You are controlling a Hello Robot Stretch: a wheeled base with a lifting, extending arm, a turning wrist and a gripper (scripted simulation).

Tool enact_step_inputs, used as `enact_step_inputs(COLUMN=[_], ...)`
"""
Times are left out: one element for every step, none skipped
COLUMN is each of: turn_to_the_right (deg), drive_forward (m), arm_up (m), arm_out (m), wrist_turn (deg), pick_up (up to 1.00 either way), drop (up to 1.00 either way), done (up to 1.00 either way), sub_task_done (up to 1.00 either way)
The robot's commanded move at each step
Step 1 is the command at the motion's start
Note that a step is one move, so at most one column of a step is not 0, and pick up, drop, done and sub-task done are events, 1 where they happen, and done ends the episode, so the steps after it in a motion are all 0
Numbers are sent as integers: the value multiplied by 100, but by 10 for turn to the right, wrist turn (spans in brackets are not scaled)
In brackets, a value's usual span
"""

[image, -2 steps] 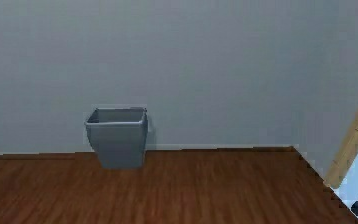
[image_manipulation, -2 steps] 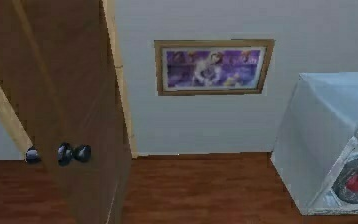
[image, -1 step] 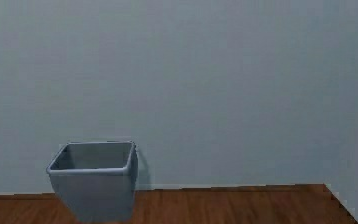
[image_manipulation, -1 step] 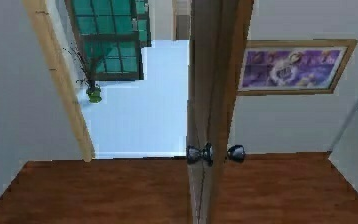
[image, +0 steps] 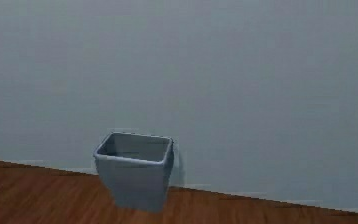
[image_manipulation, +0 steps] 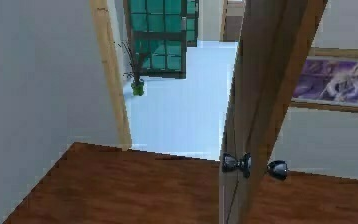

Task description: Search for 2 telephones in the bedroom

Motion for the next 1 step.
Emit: enact_step_inputs(turn_to_the_right=[0], drive_forward=[30], arm_up=[0], arm_out=[0], wrist_turn=[0], pick_up=[0], drop=[0], done=[0], sub_task_done=[0])
